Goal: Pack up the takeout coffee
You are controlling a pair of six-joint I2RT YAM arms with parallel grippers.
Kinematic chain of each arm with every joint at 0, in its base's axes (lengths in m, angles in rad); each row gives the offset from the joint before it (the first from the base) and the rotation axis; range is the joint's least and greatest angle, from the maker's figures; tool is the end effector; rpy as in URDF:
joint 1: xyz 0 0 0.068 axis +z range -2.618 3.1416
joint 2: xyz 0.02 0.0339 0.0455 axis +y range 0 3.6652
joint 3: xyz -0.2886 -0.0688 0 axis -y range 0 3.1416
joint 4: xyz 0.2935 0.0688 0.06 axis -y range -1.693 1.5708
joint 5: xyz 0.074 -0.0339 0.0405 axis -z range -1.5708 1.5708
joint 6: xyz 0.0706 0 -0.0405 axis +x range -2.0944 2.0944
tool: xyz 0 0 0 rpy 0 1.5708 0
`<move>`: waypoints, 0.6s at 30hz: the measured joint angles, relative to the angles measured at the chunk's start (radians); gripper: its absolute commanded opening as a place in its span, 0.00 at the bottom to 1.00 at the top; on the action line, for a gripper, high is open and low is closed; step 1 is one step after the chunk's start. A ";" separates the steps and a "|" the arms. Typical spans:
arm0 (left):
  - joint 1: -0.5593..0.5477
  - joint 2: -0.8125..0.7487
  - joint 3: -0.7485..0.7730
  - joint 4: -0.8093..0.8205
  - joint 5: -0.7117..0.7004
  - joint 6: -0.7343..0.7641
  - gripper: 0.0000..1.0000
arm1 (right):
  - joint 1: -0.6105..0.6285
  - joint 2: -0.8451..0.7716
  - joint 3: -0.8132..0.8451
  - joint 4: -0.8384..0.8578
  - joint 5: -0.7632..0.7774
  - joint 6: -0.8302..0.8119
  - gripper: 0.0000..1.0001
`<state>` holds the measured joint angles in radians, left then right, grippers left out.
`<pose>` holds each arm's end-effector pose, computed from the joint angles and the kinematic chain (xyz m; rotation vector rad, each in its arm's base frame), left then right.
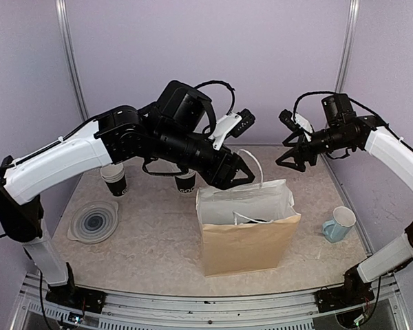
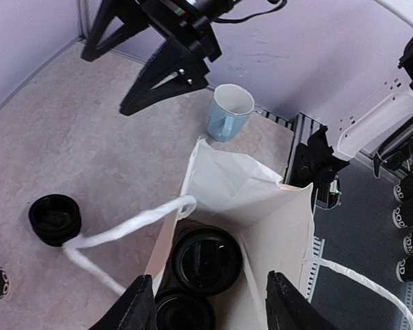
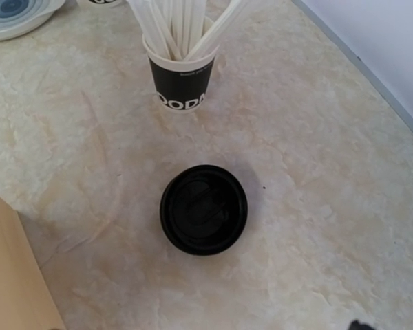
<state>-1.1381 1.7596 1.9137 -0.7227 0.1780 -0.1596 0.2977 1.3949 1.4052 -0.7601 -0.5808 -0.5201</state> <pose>0.1882 -0.4373 0.4241 1.1700 1.9604 -0.9168 0.3325 0.1425 0.3700 -1.1440 1.9162 0.5504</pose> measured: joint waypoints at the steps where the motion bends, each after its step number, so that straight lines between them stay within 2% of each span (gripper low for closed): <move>1: 0.006 -0.013 -0.001 -0.013 -0.021 0.008 0.56 | 0.000 0.003 0.000 0.000 -0.003 -0.001 0.88; 5: 0.078 -0.121 -0.041 -0.015 -0.080 0.000 0.48 | 0.000 0.019 0.000 0.000 -0.010 -0.002 0.88; 7: 0.173 -0.186 -0.068 0.000 -0.096 -0.024 0.45 | 0.000 0.026 0.000 0.000 -0.011 -0.002 0.88; 11: 0.369 -0.254 -0.117 0.050 -0.138 -0.058 0.47 | 0.000 0.032 0.000 0.000 -0.011 -0.004 0.88; 14: 0.414 -0.232 -0.129 0.074 -0.163 -0.057 0.47 | 0.000 0.032 0.000 0.000 -0.010 -0.007 0.88; 18: 0.413 -0.119 -0.094 0.077 -0.195 -0.032 0.53 | 0.000 0.032 0.000 0.000 -0.010 -0.010 0.88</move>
<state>-0.7250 1.6402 1.8198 -0.6460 -0.0170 -0.1917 0.2981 1.4269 1.4052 -0.7601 -0.5911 -0.5301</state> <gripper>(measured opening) 0.492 0.882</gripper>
